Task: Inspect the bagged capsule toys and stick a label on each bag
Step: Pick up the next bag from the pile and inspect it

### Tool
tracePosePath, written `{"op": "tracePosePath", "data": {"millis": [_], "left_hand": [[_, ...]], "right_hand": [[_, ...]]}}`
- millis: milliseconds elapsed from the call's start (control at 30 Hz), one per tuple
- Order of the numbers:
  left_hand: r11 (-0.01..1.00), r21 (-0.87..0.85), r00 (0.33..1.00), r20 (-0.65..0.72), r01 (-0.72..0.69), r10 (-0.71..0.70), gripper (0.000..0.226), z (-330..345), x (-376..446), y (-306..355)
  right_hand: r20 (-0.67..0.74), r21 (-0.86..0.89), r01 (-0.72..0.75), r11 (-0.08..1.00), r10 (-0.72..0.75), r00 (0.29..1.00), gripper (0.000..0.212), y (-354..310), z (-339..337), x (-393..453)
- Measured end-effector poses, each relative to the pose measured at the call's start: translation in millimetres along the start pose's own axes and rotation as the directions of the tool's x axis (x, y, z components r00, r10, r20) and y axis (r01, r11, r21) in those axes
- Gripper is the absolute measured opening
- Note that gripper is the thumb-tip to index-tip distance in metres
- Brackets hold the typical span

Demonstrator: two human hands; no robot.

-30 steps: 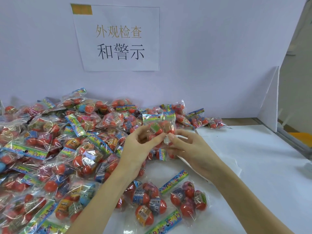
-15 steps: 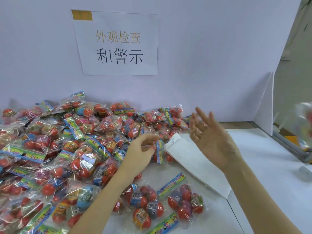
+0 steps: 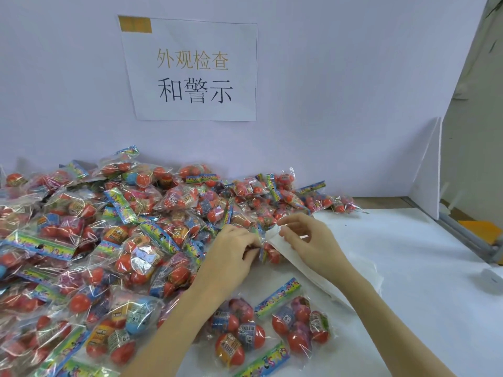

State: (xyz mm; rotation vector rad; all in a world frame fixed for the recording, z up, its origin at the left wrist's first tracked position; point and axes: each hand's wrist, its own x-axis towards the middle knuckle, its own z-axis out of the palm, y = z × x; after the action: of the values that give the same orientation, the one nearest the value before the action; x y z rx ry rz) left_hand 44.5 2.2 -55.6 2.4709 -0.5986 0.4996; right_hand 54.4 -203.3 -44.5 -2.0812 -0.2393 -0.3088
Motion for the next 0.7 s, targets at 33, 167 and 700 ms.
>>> {"op": "tracePosePath", "data": {"millis": [33, 167, 700], "left_hand": [[1.000, -0.006, 0.999, -0.039, -0.003, 0.003, 0.012, -1, 0, 1], [0.982, -0.186, 0.956, -0.283, 0.020, -0.073, 0.007, -9, 2, 10], [0.754, -0.649, 0.907, -0.249, 0.104, -0.339, 0.017, -19, 6, 15]], "right_hand": [[-0.003, -0.012, 0.008, 1.000, -0.008, 1.000, 0.011, 0, 0, 0], [0.027, -0.012, -0.003, 1.000, 0.003, 1.000, 0.017, -1, -2, -1], [0.193, 0.342, -0.002, 0.940, -0.069, 0.979, 0.008, -24, 8, -11]]}}
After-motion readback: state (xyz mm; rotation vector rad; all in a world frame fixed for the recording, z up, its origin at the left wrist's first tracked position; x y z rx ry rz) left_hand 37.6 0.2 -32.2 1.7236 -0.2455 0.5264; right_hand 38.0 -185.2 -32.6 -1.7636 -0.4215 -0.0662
